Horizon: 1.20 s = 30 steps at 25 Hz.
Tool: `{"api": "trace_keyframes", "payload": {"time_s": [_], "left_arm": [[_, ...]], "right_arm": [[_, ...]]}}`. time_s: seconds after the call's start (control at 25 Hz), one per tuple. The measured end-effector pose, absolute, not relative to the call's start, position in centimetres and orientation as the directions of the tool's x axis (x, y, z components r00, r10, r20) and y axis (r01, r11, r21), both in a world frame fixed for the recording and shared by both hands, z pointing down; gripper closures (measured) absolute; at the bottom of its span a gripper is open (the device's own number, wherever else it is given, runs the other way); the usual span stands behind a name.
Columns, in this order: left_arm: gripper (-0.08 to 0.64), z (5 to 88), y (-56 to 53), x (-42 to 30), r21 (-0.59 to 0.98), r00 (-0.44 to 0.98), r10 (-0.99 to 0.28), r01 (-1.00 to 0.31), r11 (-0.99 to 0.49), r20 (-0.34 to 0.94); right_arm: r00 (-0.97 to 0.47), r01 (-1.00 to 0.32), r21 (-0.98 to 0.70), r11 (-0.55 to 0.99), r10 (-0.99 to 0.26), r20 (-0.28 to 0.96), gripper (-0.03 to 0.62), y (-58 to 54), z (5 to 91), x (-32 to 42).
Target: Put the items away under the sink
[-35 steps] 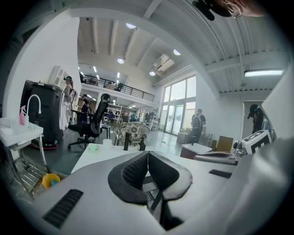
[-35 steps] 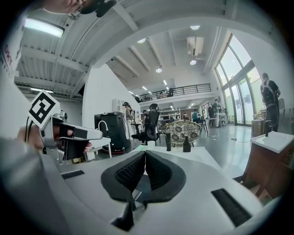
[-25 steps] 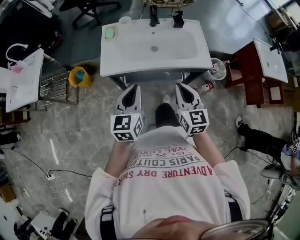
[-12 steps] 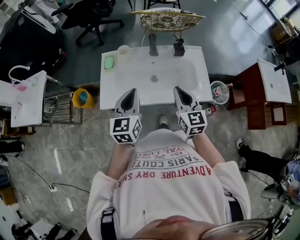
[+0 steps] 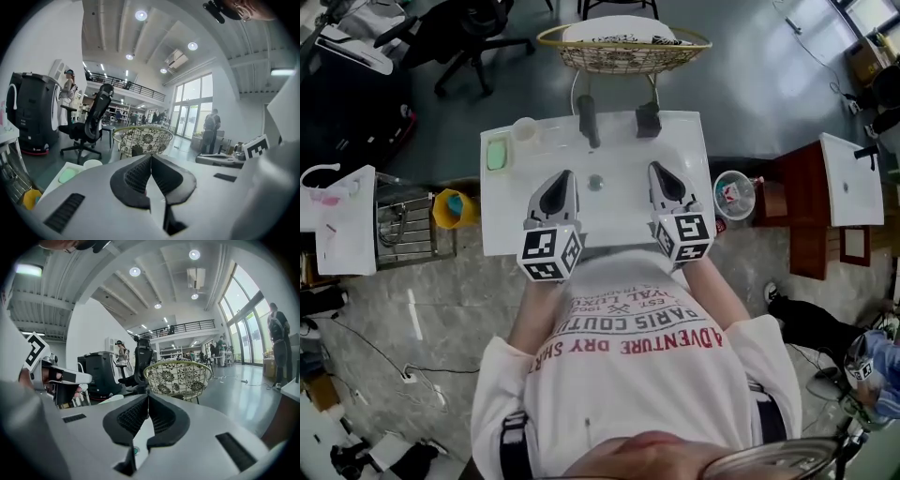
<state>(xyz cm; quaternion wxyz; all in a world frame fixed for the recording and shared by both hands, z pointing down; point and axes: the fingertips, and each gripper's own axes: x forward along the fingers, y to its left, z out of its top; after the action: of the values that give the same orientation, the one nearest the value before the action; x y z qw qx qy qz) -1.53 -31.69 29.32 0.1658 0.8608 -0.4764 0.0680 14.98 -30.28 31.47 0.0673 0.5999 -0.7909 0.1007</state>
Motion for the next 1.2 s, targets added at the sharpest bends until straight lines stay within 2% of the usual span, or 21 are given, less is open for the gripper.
{"api": "trace_keyframes", "payload": {"time_s": [0.48, 0.56, 0.68, 0.88, 1.2], "left_arm": [[0.537, 32.2, -38.2, 0.6, 0.270, 0.638, -0.704, -0.770, -0.578, 0.312], [0.537, 33.4, -39.3, 0.8, 0.255, 0.637, -0.699, -0.771, -0.584, 0.326], [0.537, 35.7, -40.6, 0.8, 0.258, 0.633, -0.689, -0.774, -0.578, 0.354], [0.537, 38.7, -42.0, 0.7, 0.272, 0.631, -0.678, -0.775, -0.570, 0.376], [0.537, 41.9, -44.1, 0.3, 0.251, 0.625, -0.663, -0.777, -0.577, 0.411]], "right_arm": [[-0.120, -0.991, -0.093, 0.095, -0.936, 0.331, 0.558, -36.6, 35.8, 17.3], [-0.112, -0.992, -0.099, 0.083, -0.934, 0.340, 0.379, -38.0, 37.0, 17.4], [-0.072, -0.995, -0.090, 0.042, -0.931, 0.359, 0.312, -39.9, 39.3, 18.2], [-0.008, -0.998, -0.068, -0.018, -0.930, 0.369, 0.234, -43.1, 43.3, 19.9], [0.059, -0.993, -0.068, -0.097, -0.904, 0.423, 0.209, -47.0, 48.5, 21.7]]}}
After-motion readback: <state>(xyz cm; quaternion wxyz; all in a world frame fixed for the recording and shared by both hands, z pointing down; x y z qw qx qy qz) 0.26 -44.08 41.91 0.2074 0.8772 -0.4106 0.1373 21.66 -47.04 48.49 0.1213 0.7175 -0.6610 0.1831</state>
